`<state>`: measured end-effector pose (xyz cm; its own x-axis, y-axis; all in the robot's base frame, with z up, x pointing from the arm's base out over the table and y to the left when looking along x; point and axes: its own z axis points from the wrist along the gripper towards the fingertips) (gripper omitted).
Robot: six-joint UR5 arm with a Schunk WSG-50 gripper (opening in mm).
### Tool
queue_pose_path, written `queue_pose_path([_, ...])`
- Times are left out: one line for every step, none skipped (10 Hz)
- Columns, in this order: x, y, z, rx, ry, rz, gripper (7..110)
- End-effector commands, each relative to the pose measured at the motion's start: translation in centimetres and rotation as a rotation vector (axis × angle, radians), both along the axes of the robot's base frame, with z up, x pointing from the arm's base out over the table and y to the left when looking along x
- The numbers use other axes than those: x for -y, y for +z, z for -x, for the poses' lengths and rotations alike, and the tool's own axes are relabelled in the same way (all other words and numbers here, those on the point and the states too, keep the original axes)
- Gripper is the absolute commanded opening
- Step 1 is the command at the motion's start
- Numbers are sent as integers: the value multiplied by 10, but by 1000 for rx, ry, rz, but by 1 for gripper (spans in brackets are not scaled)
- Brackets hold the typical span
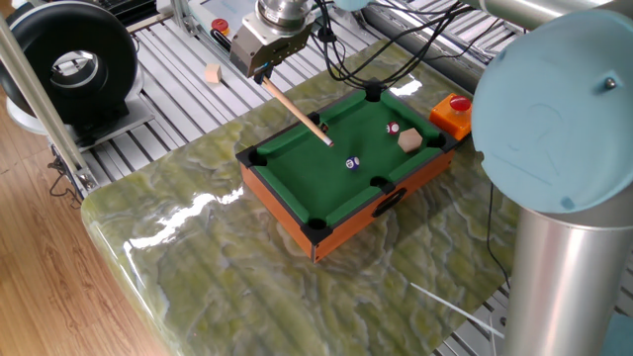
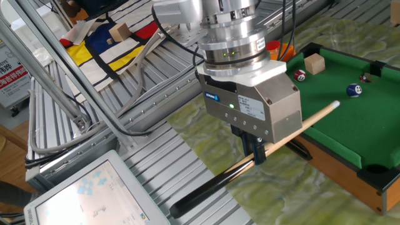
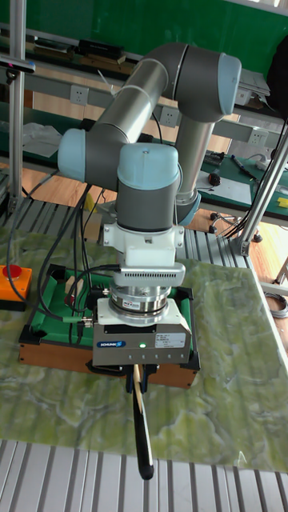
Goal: Hit the pool ball
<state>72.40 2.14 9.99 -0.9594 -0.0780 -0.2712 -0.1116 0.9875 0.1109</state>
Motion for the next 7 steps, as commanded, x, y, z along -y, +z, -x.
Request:
queue_pose_path([0, 3, 3, 6, -5, -18, 7])
queue_pose_path([0, 3, 6, 8, -3, -22, 7])
queue_pose_path([0, 3, 7, 8, -3, -25, 7])
queue_pose_path([0, 3, 8, 8, -3, -25, 7])
queue_pose_path([0, 3, 9, 8, -2, -27, 7])
queue_pose_path([0, 3, 10, 9, -2, -28, 7])
queue_pose_path([0, 2, 10, 11, -1, -28, 7])
